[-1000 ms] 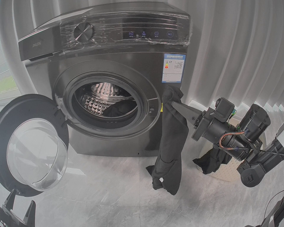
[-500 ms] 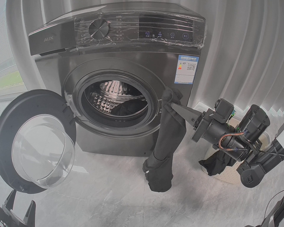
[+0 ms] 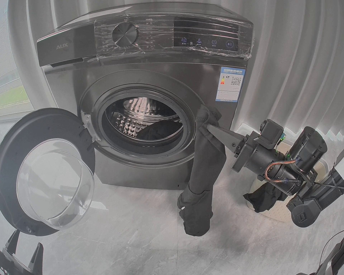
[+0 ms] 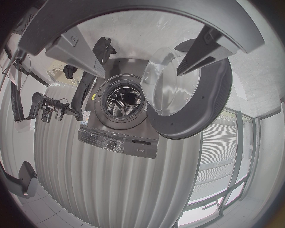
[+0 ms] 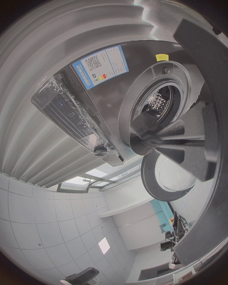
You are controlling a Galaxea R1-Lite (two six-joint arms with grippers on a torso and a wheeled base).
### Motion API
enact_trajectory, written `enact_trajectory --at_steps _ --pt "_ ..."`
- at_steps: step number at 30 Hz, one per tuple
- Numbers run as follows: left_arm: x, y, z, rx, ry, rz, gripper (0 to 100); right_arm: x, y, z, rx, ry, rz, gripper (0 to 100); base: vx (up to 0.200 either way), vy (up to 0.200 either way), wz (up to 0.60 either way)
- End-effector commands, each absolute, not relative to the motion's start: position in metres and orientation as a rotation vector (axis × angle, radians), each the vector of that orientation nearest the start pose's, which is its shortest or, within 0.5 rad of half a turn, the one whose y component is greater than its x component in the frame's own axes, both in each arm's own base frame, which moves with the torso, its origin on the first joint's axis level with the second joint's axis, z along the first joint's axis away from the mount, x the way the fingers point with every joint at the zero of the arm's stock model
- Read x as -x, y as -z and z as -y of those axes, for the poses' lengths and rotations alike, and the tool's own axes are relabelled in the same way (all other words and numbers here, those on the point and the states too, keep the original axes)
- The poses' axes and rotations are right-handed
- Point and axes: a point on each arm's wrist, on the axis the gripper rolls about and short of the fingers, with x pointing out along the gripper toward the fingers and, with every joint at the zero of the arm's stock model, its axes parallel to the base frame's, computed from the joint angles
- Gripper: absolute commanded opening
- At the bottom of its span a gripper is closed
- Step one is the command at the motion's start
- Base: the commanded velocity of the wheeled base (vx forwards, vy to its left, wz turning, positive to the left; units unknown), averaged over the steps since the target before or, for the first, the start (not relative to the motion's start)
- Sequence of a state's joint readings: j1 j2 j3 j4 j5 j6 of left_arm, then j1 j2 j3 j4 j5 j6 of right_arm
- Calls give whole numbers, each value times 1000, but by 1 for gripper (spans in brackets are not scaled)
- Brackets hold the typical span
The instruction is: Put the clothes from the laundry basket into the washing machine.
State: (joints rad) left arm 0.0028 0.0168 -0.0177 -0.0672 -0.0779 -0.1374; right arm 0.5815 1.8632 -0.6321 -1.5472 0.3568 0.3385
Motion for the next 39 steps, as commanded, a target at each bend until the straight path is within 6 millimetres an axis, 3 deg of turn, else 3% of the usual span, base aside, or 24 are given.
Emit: enact_trajectory --at_steps 1,9,18,23,24,27,29,35,39 --pt "23 -82 2 134 78 59 100 -254 -177 -180 -340 -982 159 0 0 0 0" --pt "23 -83 2 131 72 61 100 -253 -156 -179 -170 -932 159 0 0 0 0" --pt "23 -82 2 123 87 58 100 -247 -158 -191 -214 -729 165 0 0 0 0" --pt "32 -146 6 110 239 157 100 -239 -176 -203 -236 -751 200 0 0 0 0" --pt "32 -147 6 110 242 155 100 -239 -176 -203 -236 -753 199 0 0 0 0" --pt "10 -167 7 90 331 47 100 -236 -179 -211 -247 -778 197 0 0 0 0" --pt "1 -169 8 68 369 3 100 -236 -180 -212 -256 -782 193 0 0 0 0" --pt "-53 -184 10 35 449 -71 100 -242 -187 -214 -329 -786 165 0 0 0 0" --pt "-78 -183 13 28 470 -124 100 -246 -193 -216 -359 -785 162 0 0 0 0"
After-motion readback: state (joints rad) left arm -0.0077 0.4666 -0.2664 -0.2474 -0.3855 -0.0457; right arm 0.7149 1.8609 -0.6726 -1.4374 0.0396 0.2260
